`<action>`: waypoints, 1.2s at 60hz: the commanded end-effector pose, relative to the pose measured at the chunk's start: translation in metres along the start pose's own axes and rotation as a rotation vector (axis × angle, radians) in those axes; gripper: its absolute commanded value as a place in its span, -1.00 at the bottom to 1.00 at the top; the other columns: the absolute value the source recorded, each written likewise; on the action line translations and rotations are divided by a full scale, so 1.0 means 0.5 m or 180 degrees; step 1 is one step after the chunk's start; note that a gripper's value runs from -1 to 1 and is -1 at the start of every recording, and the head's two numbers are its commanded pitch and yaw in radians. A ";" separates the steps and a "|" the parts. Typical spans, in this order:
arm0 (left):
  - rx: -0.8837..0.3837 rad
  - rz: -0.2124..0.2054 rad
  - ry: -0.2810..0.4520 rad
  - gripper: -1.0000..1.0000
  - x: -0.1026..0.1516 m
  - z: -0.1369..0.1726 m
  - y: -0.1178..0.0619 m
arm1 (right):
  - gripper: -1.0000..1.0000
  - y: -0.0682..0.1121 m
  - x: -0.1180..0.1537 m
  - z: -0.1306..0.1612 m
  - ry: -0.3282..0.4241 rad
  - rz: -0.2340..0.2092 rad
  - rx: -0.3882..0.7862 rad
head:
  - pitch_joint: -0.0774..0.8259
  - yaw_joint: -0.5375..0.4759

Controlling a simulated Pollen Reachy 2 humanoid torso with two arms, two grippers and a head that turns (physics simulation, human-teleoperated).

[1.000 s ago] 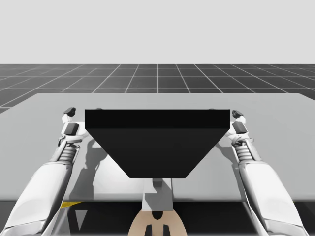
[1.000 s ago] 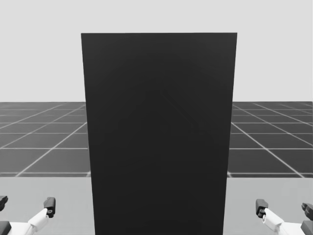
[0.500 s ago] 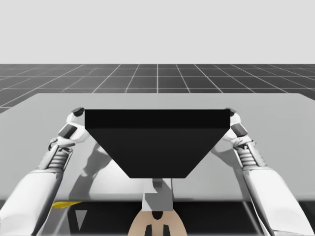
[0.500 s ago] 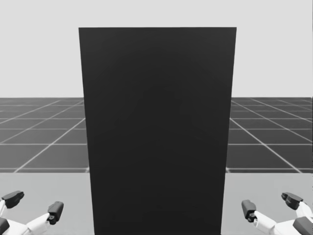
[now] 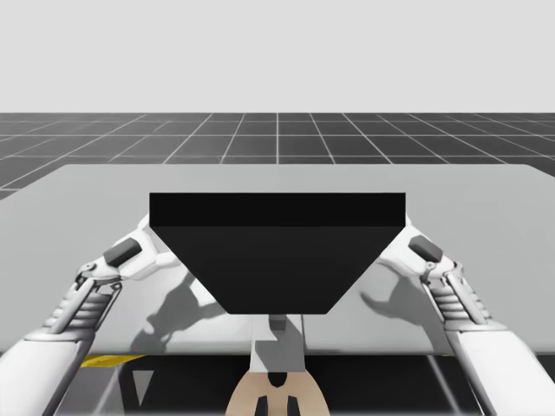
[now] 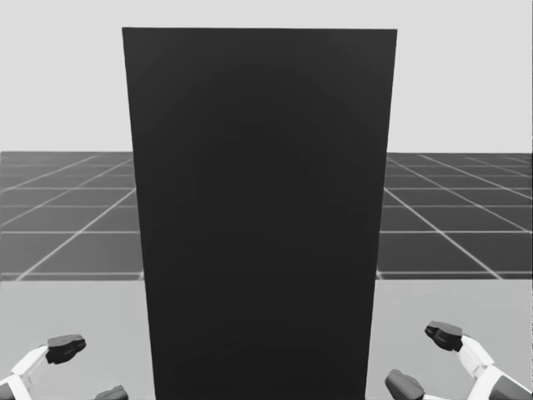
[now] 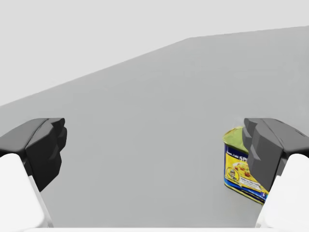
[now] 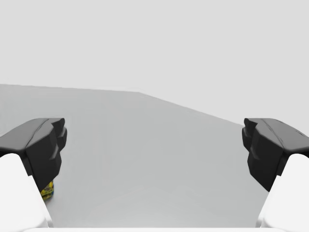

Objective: Reach around the screen and pick up the object behind it.

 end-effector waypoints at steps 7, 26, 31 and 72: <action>-0.0618 0.0034 0.0250 -1.00 -0.015 -0.009 -0.040 | -1.00 0.037 -0.001 0.017 0.0046 -0.0133 0.0771 | -0.59 0.03; -0.0929 0.0017 0.0645 -1.00 -0.067 -0.086 -0.048 | -1.00 0.050 -0.035 0.016 0.0166 -0.0141 0.0972 | -0.55 0.03; -0.0951 0.0012 0.0736 -1.00 -0.083 -0.110 -0.047 | -1.00 0.052 -0.040 0.015 0.0176 -0.0140 0.0995 | -0.54 0.03; -0.1415 -0.0088 0.1130 -1.00 -0.156 -0.298 -0.132 | -1.00 0.060 -0.064 0.015 0.0216 -0.0091 0.1118 | -0.44 -0.02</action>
